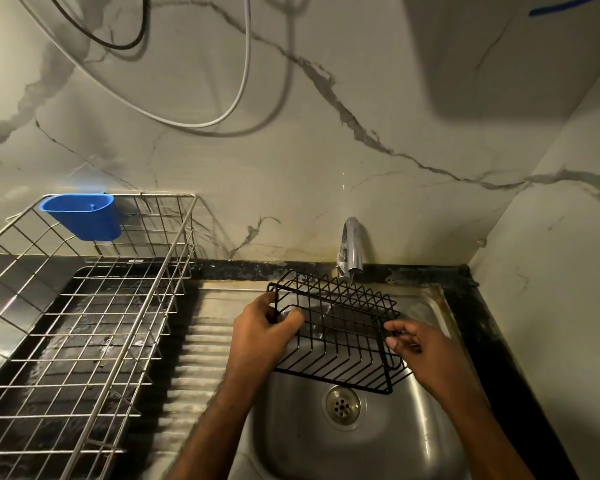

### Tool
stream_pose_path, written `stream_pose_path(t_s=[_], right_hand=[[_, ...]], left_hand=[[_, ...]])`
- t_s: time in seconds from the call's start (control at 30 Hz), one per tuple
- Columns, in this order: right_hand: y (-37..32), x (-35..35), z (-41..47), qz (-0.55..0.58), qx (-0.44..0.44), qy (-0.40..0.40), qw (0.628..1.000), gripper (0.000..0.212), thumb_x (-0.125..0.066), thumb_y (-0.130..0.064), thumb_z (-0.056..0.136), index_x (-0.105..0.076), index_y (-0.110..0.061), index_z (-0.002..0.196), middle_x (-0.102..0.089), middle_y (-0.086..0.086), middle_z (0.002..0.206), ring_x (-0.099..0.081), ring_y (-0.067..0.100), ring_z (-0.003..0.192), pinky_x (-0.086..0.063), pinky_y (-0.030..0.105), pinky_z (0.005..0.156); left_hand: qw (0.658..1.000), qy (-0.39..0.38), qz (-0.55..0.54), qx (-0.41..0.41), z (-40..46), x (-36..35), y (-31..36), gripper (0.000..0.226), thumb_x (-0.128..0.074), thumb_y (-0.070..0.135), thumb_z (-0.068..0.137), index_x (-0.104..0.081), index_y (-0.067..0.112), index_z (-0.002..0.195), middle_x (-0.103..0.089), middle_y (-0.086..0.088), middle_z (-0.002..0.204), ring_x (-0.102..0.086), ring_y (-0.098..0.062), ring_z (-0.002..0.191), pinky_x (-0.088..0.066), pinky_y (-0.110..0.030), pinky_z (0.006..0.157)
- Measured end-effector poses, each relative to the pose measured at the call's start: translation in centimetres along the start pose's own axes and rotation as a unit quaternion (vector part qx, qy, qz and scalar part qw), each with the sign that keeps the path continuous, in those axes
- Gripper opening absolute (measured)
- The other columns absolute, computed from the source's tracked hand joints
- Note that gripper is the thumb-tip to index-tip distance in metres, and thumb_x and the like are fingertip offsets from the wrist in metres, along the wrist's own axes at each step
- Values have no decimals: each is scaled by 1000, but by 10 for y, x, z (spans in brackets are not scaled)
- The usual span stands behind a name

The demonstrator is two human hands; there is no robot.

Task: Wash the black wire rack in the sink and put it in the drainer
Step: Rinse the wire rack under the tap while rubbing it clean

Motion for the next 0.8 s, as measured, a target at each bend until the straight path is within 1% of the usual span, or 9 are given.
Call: stream_pose_path(t_s=[0.1,0.17,0.23,0.33,0.4,0.47,0.57,0.67,0.8], right_hand=[[0,0,1,0,-1,1,1000,25,-69,-23,91,-69,-28,115,-63,-23,86,-56,-16,82,-40,-2,60],[1,0,1,4,-2,1,1000,24,-70,-22,91,-69,-28,114,-63,-23,85,-56,-16,80,-40,-3,62],[2,-1,2,9,-3,-1,1000,24,-70,-21,91,-69,-27,114,-64,-22,85,-57,-18,76,-39,-3,63],[4,-1,2,19,-5,-5,1000,23,-70,-20,90,-69,-27,112,-65,-22,85,-57,-22,74,-40,-3,62],[4,-2,1,20,-4,-8,1000,22,-70,-21,90,-68,-31,110,-65,-21,86,-59,-17,77,-40,0,60],[5,-3,1,23,-4,-10,1000,22,-70,-23,90,-66,-36,108,-67,-19,87,-62,-11,82,-37,2,64],[5,-6,1,33,-4,-16,999,21,-70,-24,90,-65,-38,106,-68,-19,88,-60,-16,78,-38,2,64],[6,-10,4,57,4,-17,998,23,-71,-19,89,-67,-34,106,-70,-17,93,-62,-16,84,-48,8,74],[6,-15,6,58,16,-19,998,25,-73,-19,88,-69,-33,109,-72,-14,95,-64,-11,88,-52,15,78]], left_hand=[[1000,-1,1,3,-1,2,3,59,-74,29,89,-55,12,143,-71,-4,79,-63,-8,64,-56,-25,56],[1000,-1,4,3,-1,3,5,60,-73,29,89,-55,12,143,-72,-6,83,-68,-14,69,-58,-29,59],[1000,-1,10,4,-2,3,8,60,-73,30,89,-55,12,143,-72,-4,83,-72,-20,77,-59,-32,63],[1000,2,24,6,-1,3,10,60,-74,32,87,-56,13,141,-71,2,83,-72,-16,80,-60,-34,69],[1000,1,29,7,-1,2,12,62,-74,34,87,-56,13,142,-70,4,85,-71,-12,81,-62,-34,73],[1000,2,29,4,-2,2,13,62,-74,35,87,-56,13,142,-70,4,85,-71,-13,82,-62,-36,75],[999,10,32,1,-2,5,15,61,-74,34,87,-56,14,142,-69,3,82,-71,-15,81,-58,-28,67],[999,19,35,-2,-1,10,17,62,-74,34,86,-57,13,142,-70,1,79,-67,-13,72,-49,-15,55],[999,26,40,-2,2,15,16,60,-75,32,84,-61,12,139,-69,1,72,-62,-8,65,-45,-11,53]])
Point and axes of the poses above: each hand's wrist, its own z-axis towards the middle knuckle, its own x-axis out of the back of the hand, y = z × x, the point moved 8 cm from there along z, towards the middle knuckle
